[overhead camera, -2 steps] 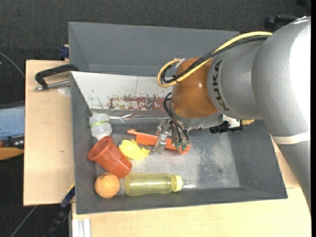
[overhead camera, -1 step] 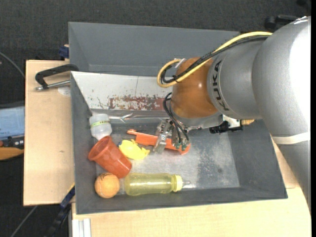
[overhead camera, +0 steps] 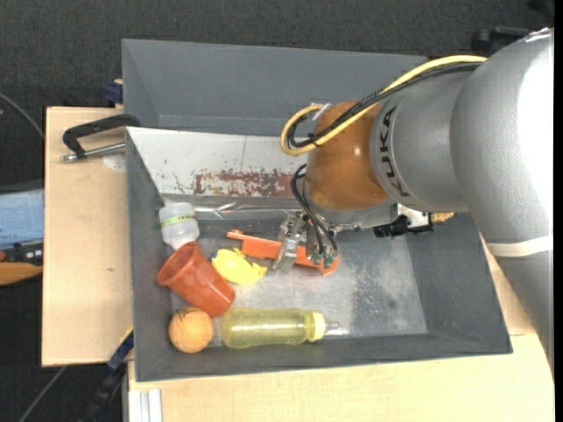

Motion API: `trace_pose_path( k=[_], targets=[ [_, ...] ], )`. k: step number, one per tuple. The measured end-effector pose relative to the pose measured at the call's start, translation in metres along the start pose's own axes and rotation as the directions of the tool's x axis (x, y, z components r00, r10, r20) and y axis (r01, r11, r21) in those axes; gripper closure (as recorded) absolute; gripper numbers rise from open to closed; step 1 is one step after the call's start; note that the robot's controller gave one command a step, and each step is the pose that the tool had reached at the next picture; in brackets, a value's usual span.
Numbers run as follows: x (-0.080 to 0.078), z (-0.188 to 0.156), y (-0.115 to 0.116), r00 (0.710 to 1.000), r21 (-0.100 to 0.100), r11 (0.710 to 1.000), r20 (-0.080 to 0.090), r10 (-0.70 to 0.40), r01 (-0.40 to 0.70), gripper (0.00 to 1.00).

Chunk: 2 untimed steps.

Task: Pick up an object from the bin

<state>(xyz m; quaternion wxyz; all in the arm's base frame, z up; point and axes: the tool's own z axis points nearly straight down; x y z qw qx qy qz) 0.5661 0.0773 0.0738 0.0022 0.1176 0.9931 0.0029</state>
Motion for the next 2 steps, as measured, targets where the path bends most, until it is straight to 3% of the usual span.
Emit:
trace_pose_path(
  k=[2],
  targets=[
    [0.001,-0.022,0.0,1.0,0.0,1.0,-0.002,0.0,0.0,1.0]
  ],
)
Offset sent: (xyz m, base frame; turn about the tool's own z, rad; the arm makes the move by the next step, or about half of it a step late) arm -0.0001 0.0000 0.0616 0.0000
